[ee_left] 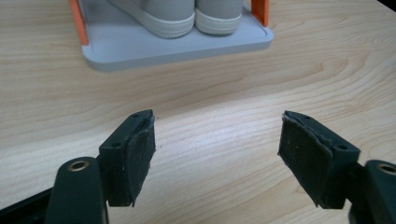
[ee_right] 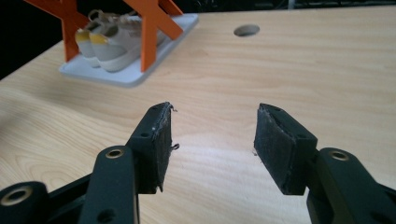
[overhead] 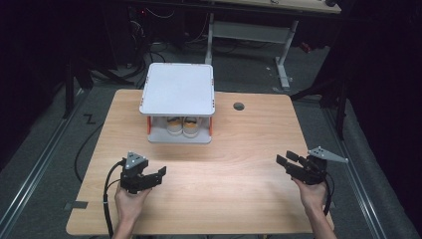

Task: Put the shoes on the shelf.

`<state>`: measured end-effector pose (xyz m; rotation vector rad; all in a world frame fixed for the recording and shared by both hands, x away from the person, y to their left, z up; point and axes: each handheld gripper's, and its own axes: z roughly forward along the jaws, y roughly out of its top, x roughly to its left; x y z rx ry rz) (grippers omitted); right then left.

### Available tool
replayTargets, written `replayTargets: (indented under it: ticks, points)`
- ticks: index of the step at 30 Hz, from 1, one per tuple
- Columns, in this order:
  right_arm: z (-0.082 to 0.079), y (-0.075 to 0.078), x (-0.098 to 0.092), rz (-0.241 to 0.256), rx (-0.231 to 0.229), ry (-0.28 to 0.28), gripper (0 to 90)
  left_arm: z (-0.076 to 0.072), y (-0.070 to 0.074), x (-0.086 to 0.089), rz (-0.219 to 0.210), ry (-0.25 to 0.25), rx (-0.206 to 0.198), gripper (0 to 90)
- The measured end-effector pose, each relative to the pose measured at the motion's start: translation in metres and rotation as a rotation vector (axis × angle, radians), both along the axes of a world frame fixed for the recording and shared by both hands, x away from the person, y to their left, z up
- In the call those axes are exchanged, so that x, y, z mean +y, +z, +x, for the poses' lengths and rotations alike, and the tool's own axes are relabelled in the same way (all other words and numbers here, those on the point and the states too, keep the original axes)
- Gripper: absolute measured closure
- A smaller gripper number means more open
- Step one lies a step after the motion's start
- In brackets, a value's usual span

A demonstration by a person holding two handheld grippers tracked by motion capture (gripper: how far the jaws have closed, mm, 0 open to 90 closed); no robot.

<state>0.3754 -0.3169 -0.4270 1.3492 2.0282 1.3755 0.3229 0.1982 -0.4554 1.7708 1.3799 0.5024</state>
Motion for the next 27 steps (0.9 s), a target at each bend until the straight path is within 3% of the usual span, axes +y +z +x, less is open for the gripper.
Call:
replayTargets:
  ticks: [8,14,27]
  points:
    - [-0.004,-0.021,-0.005,-0.027,0.030,-0.038,45.8,0.000,-0.014,0.008,-0.005,0.030,0.041,27.3]
    - [-0.002,-0.033,-0.009,-0.052,0.046,-0.075,46.7,0.005,-0.025,0.009,0.019,0.044,0.077,27.2]
    - [0.007,-0.054,-0.016,-0.094,0.084,-0.147,47.7,0.019,-0.036,0.010,0.089,0.109,0.074,29.4]
